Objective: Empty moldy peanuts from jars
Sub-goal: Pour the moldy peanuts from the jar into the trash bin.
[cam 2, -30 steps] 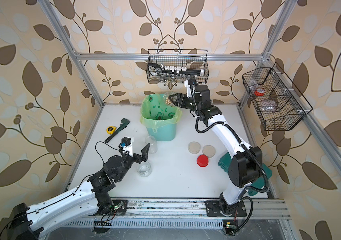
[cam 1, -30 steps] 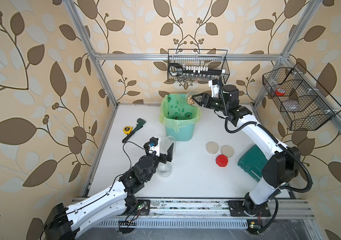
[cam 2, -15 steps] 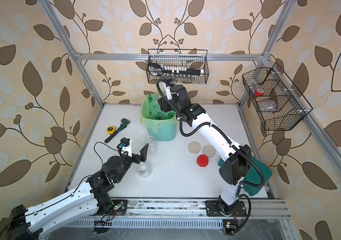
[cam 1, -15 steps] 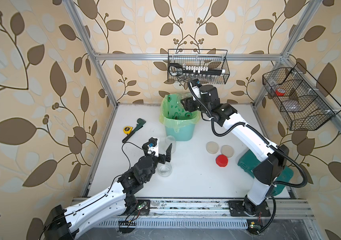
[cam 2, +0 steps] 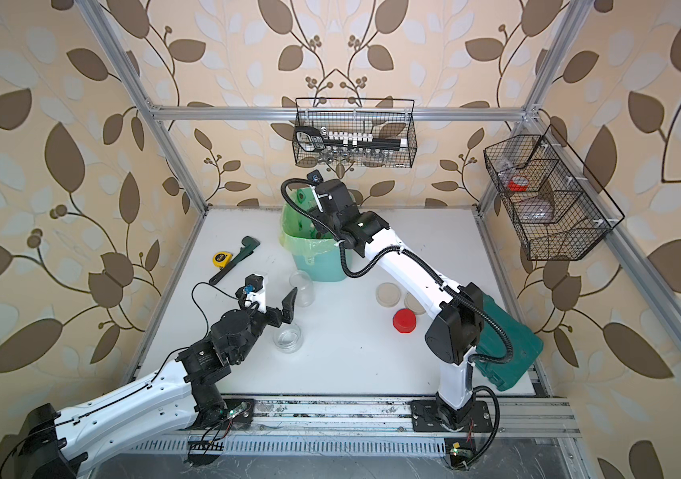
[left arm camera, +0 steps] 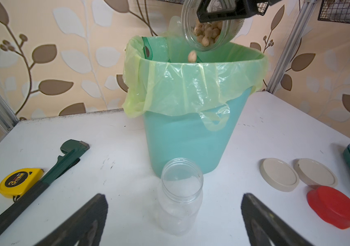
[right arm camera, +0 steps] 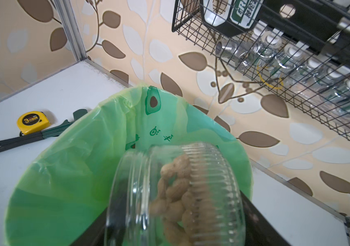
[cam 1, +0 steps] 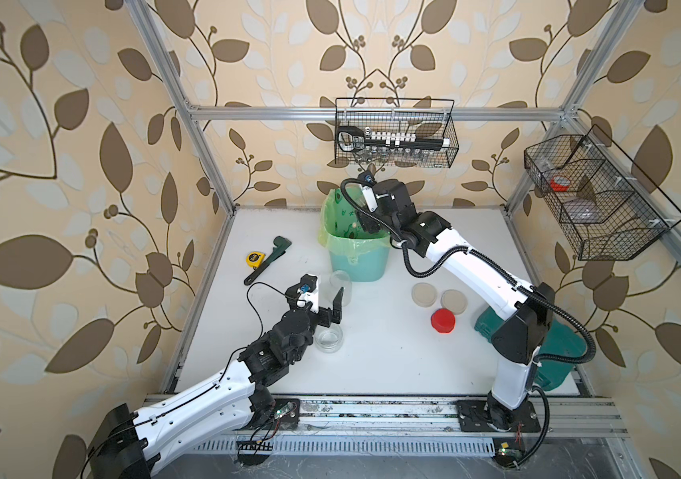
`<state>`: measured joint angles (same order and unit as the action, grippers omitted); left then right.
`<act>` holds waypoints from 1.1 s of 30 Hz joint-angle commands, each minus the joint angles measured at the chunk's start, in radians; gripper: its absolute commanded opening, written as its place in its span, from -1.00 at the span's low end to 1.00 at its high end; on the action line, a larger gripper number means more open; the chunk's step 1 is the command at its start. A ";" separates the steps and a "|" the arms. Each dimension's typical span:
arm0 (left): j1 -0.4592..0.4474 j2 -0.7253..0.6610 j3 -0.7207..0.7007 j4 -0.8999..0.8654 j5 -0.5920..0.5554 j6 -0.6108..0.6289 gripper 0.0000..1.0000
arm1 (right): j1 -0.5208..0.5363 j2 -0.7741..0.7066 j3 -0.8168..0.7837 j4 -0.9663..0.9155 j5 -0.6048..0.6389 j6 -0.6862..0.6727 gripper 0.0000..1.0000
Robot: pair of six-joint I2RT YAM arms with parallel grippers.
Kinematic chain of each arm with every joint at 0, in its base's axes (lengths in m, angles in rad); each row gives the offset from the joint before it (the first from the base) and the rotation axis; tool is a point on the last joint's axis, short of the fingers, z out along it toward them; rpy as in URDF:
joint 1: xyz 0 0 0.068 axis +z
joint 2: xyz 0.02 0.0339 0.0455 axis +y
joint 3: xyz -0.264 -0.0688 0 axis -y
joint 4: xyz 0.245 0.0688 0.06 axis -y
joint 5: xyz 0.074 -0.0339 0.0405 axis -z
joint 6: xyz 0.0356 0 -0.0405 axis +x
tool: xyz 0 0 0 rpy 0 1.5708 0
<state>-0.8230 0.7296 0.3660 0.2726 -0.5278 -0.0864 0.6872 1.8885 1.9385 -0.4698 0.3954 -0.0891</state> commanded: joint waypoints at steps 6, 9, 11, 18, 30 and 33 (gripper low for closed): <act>0.011 -0.009 0.030 0.027 -0.005 -0.006 0.98 | 0.023 -0.006 0.038 0.034 0.077 -0.073 -1.00; 0.011 -0.010 0.030 0.027 -0.009 -0.006 0.98 | 0.044 -0.046 0.023 0.055 0.090 -0.086 -1.00; 0.011 -0.010 0.028 0.027 -0.005 -0.008 0.98 | 0.052 -0.057 0.004 0.071 0.111 -0.110 -1.00; 0.011 -0.015 0.027 0.027 -0.004 -0.008 0.98 | 0.055 -0.009 0.003 0.075 0.220 -0.183 -1.00; 0.013 -0.012 0.027 0.029 0.001 -0.008 0.98 | 0.049 -0.064 -0.068 0.154 0.194 -0.154 -1.00; 0.013 -0.012 0.027 0.028 0.002 -0.008 0.98 | 0.052 -0.077 -0.082 0.164 0.209 -0.170 -1.00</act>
<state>-0.8227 0.7284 0.3660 0.2726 -0.5278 -0.0864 0.7391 1.8694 1.8690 -0.3683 0.5907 -0.2592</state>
